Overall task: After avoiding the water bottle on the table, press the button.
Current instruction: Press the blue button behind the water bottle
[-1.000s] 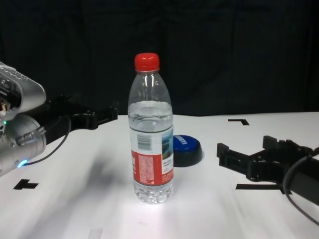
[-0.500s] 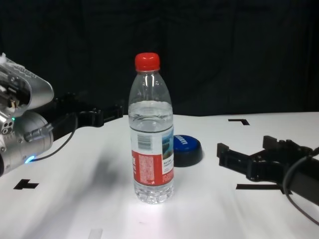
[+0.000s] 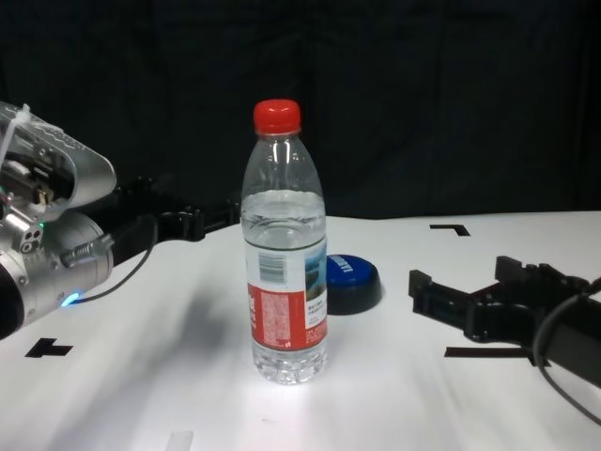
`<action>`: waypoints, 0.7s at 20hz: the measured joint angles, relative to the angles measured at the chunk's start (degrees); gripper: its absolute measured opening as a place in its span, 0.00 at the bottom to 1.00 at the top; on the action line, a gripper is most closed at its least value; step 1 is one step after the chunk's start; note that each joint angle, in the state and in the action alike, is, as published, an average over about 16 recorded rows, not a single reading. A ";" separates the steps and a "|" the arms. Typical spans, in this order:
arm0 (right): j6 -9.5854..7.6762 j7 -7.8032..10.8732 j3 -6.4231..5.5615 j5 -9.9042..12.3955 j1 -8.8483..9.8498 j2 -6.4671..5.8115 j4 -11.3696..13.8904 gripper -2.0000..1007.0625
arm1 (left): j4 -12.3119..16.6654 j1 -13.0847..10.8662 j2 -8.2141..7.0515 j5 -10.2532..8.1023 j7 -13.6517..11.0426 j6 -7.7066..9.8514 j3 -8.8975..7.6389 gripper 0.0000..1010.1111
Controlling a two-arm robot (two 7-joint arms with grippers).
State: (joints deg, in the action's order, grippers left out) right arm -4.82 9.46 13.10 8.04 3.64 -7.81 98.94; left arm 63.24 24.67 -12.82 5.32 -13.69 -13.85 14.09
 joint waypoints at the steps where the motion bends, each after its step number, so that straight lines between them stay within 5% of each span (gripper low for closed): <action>1: 0.00 0.00 0.00 0.00 0.00 0.00 0.00 1.00 | -0.33 0.20 0.09 0.02 0.02 -0.08 0.07 0.99; 14: 0.00 0.00 0.00 0.00 0.00 0.00 0.00 1.00 | -4.19 2.64 1.30 0.24 -0.03 -1.15 1.06 0.99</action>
State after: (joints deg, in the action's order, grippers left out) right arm -4.82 9.46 13.10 8.04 3.64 -7.81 98.94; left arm 59.05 27.31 -11.52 5.56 -13.72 -15.00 15.15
